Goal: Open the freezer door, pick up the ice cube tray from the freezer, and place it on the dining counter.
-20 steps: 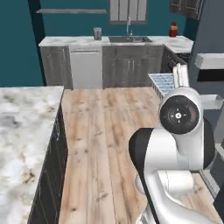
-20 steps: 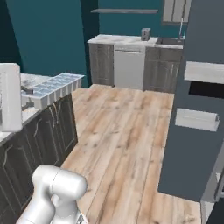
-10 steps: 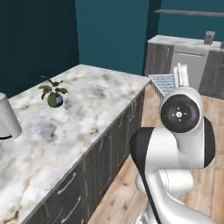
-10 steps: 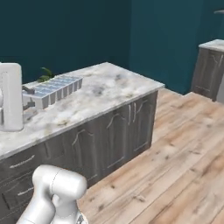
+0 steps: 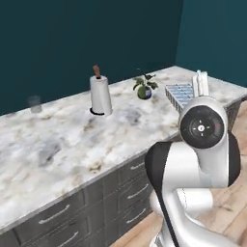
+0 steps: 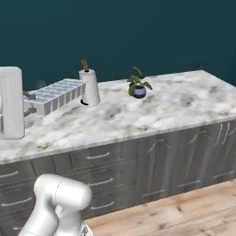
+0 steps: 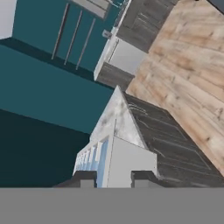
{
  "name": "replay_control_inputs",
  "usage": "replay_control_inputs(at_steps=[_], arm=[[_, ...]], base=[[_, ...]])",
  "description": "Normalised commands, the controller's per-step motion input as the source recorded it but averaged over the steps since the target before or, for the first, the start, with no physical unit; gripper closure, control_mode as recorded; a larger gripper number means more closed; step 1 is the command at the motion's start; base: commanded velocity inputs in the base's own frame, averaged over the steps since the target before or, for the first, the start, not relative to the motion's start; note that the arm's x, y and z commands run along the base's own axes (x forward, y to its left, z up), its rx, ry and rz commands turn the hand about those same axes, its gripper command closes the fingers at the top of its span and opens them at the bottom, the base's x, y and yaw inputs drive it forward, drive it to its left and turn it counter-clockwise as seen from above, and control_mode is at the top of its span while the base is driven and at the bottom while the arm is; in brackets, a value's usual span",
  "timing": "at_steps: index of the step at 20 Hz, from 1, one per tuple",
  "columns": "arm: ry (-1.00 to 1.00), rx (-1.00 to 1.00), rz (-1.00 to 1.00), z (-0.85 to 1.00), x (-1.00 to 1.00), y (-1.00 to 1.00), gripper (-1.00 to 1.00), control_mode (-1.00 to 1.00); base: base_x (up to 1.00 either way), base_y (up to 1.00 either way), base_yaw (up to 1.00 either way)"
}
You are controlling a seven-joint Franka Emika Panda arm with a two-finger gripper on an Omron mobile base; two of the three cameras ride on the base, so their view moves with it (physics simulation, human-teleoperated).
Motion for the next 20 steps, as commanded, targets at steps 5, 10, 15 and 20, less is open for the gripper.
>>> replay_control_inputs(at_steps=[5, 10, 15, 20], arm=[[0.00, 0.00, 0.00, 0.00, 0.00, 0.00, 1.00, 1.00], [0.00, 0.00, 0.00, 0.00, 0.00, 0.00, 1.00, 1.00], [0.00, 0.00, 0.00, 0.00, 0.00, 0.00, 1.00, 1.00], [0.00, 0.00, 0.00, 0.00, 0.00, 0.00, 1.00, 1.00]], base=[[-0.02, 0.80, 0.51], [0.08, 0.74, 0.41], [0.49, 0.18, 0.16], [0.50, 0.00, 0.14]])
